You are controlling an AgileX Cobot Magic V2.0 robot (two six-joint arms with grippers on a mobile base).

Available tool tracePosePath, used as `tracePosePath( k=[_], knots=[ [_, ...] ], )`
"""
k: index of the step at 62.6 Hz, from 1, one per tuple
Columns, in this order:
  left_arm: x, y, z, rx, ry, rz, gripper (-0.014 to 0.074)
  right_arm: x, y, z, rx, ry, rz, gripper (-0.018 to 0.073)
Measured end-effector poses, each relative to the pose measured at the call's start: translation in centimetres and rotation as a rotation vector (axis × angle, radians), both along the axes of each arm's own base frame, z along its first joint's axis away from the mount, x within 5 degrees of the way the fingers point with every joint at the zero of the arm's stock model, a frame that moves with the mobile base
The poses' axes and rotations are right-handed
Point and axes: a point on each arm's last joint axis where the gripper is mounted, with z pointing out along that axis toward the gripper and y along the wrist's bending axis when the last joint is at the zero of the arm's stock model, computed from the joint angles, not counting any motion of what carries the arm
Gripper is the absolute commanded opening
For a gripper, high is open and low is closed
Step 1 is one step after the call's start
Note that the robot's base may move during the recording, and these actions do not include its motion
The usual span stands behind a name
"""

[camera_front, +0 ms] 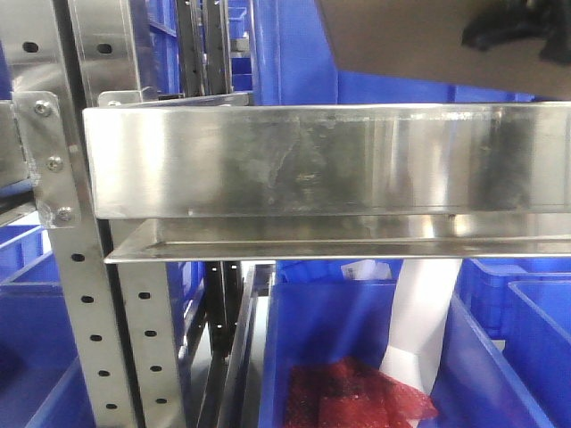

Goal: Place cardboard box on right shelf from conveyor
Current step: 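Lower the box onto the roller shelf with the right gripper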

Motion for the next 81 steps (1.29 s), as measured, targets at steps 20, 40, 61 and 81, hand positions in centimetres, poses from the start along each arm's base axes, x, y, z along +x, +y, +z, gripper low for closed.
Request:
tracePosePath(
  k=[20,40,61,81],
  knots=[
    [0.0,0.0,0.0,0.000,0.000,0.000,-0.0119,0.5,0.3,-0.7,0.044,0.031,-0.011,0.0550],
    [0.0,0.0,0.0,0.000,0.000,0.000,-0.0119,0.7,-0.2,-0.7,0.133,0.058,-0.066,0.0604],
    [0.0,0.0,0.0,0.000,0.000,0.000,-0.0119,-0.5,-0.7,0.6,0.297,0.091,-0.132,0.0604],
    [0.0,0.0,0.0,0.000,0.000,0.000,-0.0119,-2.6,-1.4,1.9,0.499,0.174,-0.219,0.0604]
  ],
)
